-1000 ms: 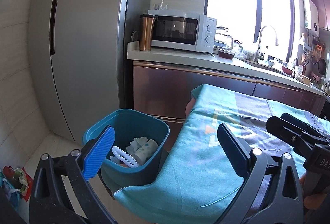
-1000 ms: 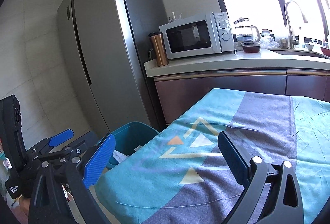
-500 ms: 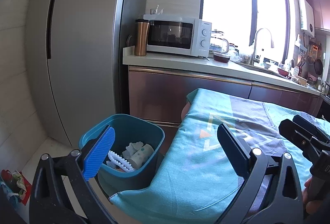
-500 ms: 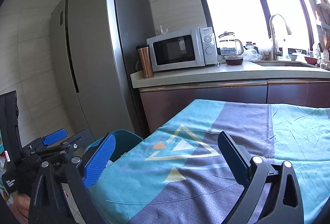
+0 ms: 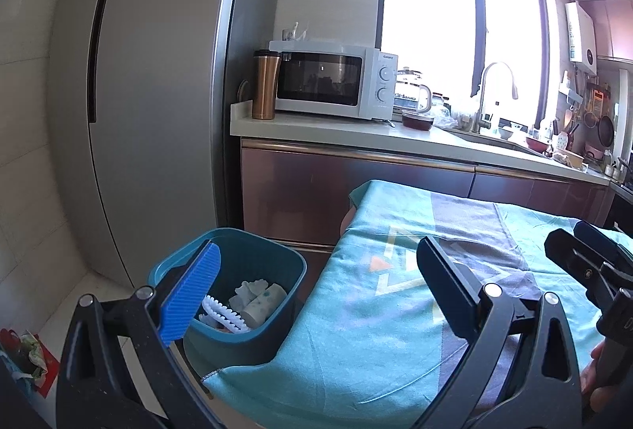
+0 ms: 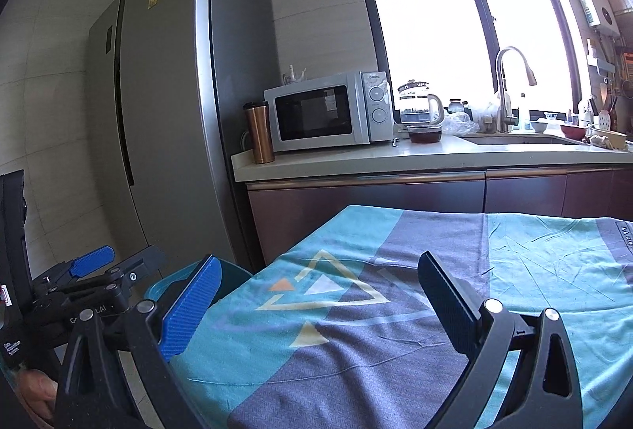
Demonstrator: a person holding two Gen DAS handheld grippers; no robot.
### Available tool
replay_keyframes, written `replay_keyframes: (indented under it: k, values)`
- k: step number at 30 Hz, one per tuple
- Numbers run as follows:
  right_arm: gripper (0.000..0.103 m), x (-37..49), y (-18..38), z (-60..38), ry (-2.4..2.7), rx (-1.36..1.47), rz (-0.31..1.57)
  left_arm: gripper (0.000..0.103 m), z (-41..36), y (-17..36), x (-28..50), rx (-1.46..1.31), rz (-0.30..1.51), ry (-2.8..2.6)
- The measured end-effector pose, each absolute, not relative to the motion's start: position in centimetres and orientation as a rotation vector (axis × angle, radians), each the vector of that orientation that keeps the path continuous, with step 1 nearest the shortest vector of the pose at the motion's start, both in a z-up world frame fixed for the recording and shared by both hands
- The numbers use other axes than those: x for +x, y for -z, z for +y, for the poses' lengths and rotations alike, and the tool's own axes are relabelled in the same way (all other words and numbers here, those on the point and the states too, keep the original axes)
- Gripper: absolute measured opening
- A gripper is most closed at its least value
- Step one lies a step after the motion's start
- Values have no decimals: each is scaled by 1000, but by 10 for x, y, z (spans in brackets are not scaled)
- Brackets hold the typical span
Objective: Collect trash
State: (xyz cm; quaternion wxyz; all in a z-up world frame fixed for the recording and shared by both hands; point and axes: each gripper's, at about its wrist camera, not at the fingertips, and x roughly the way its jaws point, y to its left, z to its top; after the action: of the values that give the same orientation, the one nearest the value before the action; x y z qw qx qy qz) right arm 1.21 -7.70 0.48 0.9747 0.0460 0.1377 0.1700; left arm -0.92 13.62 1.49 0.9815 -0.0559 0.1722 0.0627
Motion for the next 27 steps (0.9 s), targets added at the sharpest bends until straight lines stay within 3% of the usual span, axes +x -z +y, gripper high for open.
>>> replay_keyframes:
  k: [27]
  values:
    - [96,3,-10,-92,-269,95,223,98,133,-19,-13,-105,307,-137]
